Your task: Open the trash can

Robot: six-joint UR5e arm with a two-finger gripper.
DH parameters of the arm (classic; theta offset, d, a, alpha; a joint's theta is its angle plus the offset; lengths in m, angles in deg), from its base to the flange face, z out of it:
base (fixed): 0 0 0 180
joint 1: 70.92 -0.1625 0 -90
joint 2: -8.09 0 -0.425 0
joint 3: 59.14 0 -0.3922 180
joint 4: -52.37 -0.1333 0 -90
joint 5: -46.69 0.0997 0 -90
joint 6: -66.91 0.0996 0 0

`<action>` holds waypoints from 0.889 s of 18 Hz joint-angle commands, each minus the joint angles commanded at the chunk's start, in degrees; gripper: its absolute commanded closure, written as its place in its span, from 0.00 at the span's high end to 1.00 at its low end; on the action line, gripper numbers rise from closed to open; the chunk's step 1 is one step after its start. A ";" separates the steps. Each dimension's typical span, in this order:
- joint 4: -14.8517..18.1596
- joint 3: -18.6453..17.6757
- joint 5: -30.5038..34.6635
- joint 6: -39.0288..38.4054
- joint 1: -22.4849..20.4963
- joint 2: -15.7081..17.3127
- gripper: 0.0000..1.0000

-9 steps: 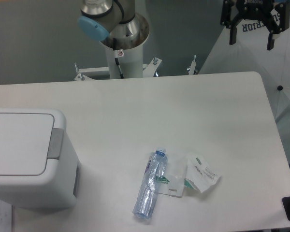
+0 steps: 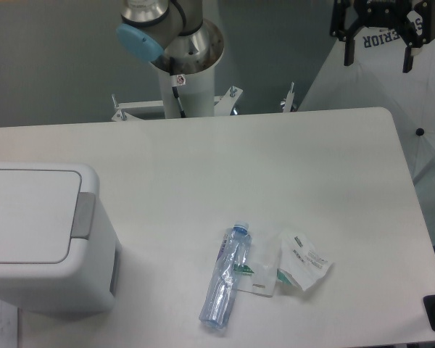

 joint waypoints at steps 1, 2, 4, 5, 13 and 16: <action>-0.61 0.00 0.09 -2.38 1.23 0.00 1.00; -2.09 -0.17 0.09 -4.58 1.94 0.00 1.00; -4.74 -0.44 0.09 -10.63 3.78 0.00 1.00; -5.27 -0.35 0.09 -14.84 5.10 0.00 1.00; -6.50 -0.70 0.26 -43.34 18.19 -1.84 1.00; -6.77 -2.11 0.09 -53.43 22.68 -2.02 1.00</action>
